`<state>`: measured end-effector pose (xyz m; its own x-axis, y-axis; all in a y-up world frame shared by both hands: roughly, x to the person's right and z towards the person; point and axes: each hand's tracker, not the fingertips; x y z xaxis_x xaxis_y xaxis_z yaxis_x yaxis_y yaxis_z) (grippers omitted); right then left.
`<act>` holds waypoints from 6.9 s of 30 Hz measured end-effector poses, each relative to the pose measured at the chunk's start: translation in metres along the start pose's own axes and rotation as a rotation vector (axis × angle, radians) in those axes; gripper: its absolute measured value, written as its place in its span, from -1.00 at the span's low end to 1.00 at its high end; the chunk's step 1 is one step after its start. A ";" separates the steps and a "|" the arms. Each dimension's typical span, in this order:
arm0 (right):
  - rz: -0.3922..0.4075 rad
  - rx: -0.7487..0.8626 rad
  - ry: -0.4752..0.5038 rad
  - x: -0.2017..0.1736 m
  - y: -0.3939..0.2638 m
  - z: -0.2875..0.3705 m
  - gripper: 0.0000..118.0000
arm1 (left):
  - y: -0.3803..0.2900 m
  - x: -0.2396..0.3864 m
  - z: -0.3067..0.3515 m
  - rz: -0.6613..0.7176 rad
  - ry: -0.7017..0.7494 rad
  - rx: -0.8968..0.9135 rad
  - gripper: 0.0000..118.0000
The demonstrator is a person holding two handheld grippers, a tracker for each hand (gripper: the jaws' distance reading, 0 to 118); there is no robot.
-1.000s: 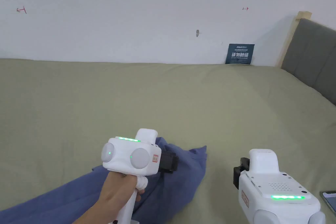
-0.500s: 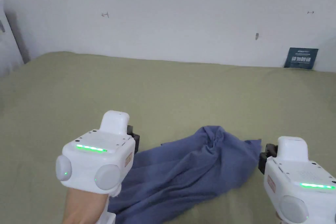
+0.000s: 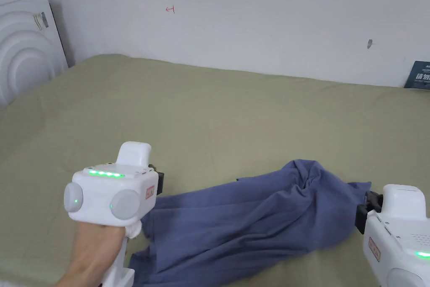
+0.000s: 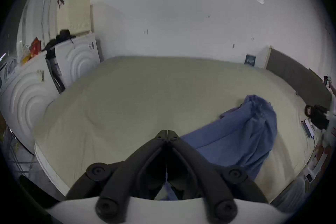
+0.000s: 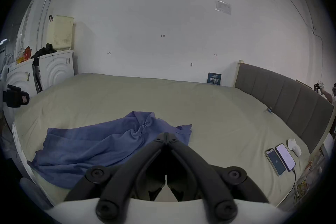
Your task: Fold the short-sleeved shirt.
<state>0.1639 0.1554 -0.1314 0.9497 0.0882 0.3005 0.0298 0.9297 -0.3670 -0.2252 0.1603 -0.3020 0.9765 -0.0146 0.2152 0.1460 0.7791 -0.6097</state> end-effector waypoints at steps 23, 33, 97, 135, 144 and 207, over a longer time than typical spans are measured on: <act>-0.027 -0.211 -0.033 0.040 -0.016 -0.087 -1.00 | -0.029 0.013 -0.114 -0.071 0.060 -0.348 -0.93; -0.076 -0.439 0.003 0.082 0.011 -0.211 -1.00 | -0.031 0.008 -0.096 -0.037 -0.005 -0.338 -0.93; -0.103 0.048 -0.214 0.156 0.319 -0.186 -0.91 | 0.376 0.034 -0.043 -0.035 0.268 0.286 -0.93; -0.126 -0.376 -0.105 0.152 -0.060 -0.014 -0.91 | -0.038 0.000 0.012 -0.052 0.020 -0.150 -0.93; -0.159 -0.452 -0.115 0.158 -0.084 -0.036 -0.91 | -0.061 -0.009 -0.021 -0.004 0.029 -0.239 -0.93; 0.020 -0.320 0.077 0.024 0.013 -0.164 -1.00 | -0.065 -0.025 -0.040 0.023 -0.102 -0.261 -0.95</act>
<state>0.2382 0.1110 -0.2729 0.9715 0.0661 0.2276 0.0961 0.7678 -0.6334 -0.2524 0.0847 -0.2984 0.9609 0.0746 0.2667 0.1730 0.5903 -0.7885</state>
